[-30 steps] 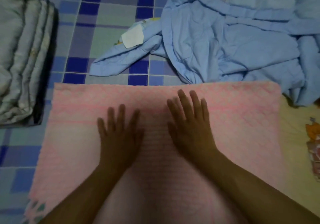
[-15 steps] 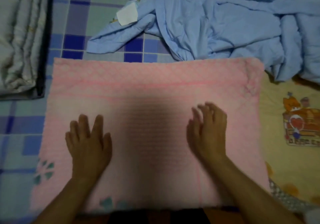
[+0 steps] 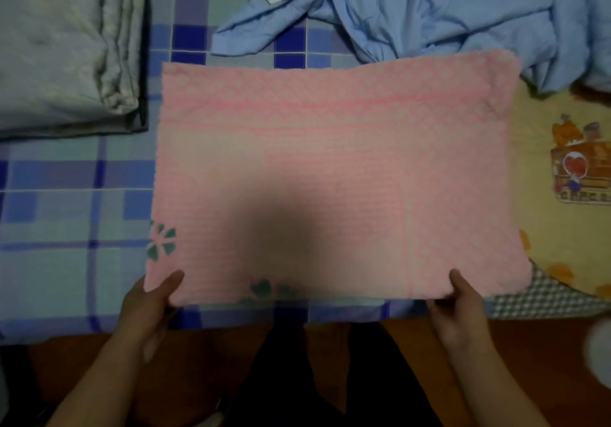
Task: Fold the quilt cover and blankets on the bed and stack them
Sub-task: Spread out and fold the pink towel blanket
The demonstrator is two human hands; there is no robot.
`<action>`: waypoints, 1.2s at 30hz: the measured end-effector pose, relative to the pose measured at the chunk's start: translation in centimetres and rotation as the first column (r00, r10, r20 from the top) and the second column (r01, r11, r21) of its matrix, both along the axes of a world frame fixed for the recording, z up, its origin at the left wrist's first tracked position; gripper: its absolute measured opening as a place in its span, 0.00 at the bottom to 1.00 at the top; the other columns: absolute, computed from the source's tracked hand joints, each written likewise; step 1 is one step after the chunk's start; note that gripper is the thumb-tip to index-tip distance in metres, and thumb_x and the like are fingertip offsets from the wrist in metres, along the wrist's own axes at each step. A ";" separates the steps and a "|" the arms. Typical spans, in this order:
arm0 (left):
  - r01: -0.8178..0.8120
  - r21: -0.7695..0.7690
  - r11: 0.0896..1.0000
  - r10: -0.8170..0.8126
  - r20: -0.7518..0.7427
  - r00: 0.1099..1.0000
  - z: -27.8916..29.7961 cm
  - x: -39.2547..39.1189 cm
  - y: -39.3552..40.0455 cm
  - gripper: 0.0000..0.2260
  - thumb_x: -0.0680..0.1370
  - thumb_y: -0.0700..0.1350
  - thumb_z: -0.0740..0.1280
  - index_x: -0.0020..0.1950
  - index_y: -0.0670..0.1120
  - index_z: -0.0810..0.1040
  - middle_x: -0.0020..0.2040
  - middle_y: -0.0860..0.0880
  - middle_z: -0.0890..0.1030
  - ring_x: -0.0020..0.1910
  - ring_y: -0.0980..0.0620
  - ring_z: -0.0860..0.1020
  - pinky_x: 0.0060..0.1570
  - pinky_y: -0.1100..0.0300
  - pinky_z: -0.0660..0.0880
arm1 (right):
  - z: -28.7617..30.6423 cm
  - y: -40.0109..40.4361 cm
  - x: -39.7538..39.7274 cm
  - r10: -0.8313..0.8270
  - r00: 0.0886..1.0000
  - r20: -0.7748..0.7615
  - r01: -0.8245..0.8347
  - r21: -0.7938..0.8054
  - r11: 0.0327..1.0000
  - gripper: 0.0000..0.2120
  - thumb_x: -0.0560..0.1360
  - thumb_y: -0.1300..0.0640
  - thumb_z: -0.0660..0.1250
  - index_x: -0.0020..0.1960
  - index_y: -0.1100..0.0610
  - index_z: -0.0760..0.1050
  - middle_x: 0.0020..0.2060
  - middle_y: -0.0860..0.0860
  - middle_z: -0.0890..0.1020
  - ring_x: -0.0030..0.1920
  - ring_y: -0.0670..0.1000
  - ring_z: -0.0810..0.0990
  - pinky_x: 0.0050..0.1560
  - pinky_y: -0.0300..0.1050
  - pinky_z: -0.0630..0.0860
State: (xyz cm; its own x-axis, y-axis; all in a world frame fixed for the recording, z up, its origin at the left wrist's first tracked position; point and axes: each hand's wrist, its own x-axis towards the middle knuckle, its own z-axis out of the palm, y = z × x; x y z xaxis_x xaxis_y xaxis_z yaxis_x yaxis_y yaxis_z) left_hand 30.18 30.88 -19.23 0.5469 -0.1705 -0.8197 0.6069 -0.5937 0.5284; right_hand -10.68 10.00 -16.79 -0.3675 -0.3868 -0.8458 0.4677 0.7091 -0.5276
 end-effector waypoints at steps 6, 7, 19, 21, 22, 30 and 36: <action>0.232 0.254 0.939 -0.290 0.222 0.931 2.6 -1.0 4.7 0.14 0.73 0.45 0.76 0.55 0.46 0.76 0.51 0.39 0.82 0.45 0.44 0.80 0.41 0.56 0.78 | 2.9 3.2 -2.8 0.019 0.994 -0.108 -0.009 0.099 0.995 0.08 0.80 0.65 0.63 0.54 0.55 0.77 0.45 0.50 0.85 0.44 0.50 0.85 0.42 0.48 0.84; 0.287 0.293 0.912 -0.353 0.205 0.913 2.4 -1.5 5.4 0.16 0.73 0.46 0.76 0.57 0.44 0.77 0.51 0.40 0.83 0.46 0.43 0.81 0.42 0.55 0.78 | 2.7 3.8 -2.9 0.039 0.992 -0.120 -0.020 0.154 0.988 0.09 0.80 0.67 0.63 0.56 0.58 0.76 0.48 0.52 0.84 0.45 0.52 0.83 0.42 0.48 0.84; 0.327 0.401 0.856 -0.457 0.289 0.841 -2.2 -0.7 1.9 0.20 0.81 0.62 0.59 0.56 0.46 0.69 0.50 0.41 0.78 0.49 0.40 0.77 0.48 0.50 0.68 | -2.2 -1.4 17.3 0.506 0.062 -0.860 -0.993 -0.105 -0.057 0.23 0.82 0.57 0.61 0.75 0.59 0.63 0.75 0.58 0.63 0.76 0.54 0.61 0.76 0.50 0.59; 0.343 0.434 0.833 -0.505 0.341 0.793 -3.5 -0.6 1.0 0.18 0.82 0.61 0.57 0.57 0.46 0.67 0.51 0.38 0.77 0.51 0.36 0.77 0.46 0.49 0.67 | -3.2 -5.2 21.6 0.557 0.189 -0.809 -0.964 -0.260 -0.051 0.24 0.83 0.55 0.59 0.77 0.54 0.58 0.77 0.56 0.60 0.77 0.52 0.59 0.77 0.54 0.59; 0.357 0.437 0.825 -0.524 0.356 0.774 -4.6 -0.5 1.0 0.18 0.81 0.61 0.57 0.56 0.47 0.67 0.49 0.38 0.78 0.51 0.35 0.78 0.45 0.48 0.68 | -3.7 -7.1 23.3 0.574 0.251 -0.780 -0.949 -0.316 -0.015 0.24 0.84 0.54 0.58 0.78 0.53 0.56 0.78 0.54 0.59 0.78 0.51 0.58 0.77 0.52 0.59; 0.397 0.419 0.816 -0.562 0.418 0.714 -7.0 0.2 2.5 0.18 0.81 0.60 0.60 0.50 0.45 0.67 0.45 0.39 0.77 0.49 0.35 0.77 0.46 0.48 0.68 | -10.4 -9.8 24.8 0.653 0.439 -0.617 -0.893 -0.377 0.244 0.27 0.83 0.53 0.56 0.80 0.54 0.53 0.78 0.50 0.59 0.77 0.47 0.59 0.75 0.41 0.58; 0.422 0.286 0.861 -0.506 0.388 0.770 -3.6 -0.5 2.1 0.15 0.81 0.57 0.63 0.53 0.45 0.70 0.47 0.45 0.77 0.46 0.46 0.74 0.46 0.53 0.66 | -8.7 9.4 12.6 0.753 0.305 -0.584 -0.943 -0.297 0.152 0.27 0.83 0.51 0.56 0.80 0.45 0.53 0.79 0.43 0.57 0.77 0.41 0.58 0.77 0.56 0.60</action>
